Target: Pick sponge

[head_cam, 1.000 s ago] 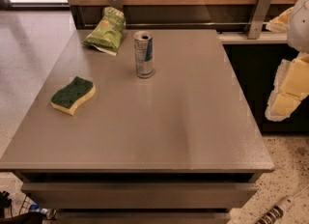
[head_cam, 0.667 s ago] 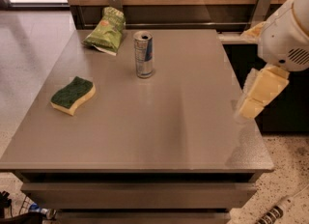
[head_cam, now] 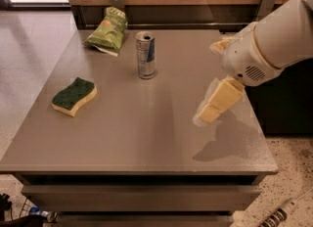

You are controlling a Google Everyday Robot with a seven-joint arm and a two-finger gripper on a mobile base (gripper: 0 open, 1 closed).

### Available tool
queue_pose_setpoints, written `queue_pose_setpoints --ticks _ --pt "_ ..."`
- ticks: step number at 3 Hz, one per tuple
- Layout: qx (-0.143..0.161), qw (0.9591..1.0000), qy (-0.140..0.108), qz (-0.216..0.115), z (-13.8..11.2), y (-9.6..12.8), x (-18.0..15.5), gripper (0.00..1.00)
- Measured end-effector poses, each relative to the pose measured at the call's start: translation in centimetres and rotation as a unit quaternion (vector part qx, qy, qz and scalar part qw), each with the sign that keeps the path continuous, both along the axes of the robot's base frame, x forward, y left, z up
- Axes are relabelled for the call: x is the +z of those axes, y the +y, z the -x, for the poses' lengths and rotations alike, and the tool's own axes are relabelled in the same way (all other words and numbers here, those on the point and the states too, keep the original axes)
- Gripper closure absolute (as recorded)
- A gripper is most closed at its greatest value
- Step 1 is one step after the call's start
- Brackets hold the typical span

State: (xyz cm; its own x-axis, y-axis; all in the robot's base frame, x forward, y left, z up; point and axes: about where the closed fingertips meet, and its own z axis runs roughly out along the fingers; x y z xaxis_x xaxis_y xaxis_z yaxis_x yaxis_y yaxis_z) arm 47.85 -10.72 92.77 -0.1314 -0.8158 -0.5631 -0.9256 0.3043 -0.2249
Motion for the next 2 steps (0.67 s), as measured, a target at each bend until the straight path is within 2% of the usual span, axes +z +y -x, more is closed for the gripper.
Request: queue_pose_setpoints --ticks 1,2 --pt "-0.007 0.9928 -0.011 -0.119 -0.9 5.3 -1.4 0.0" --pt "0.009 0.9794 -0.011 -0.202 -1.4 9.8 -2.4 0.0"
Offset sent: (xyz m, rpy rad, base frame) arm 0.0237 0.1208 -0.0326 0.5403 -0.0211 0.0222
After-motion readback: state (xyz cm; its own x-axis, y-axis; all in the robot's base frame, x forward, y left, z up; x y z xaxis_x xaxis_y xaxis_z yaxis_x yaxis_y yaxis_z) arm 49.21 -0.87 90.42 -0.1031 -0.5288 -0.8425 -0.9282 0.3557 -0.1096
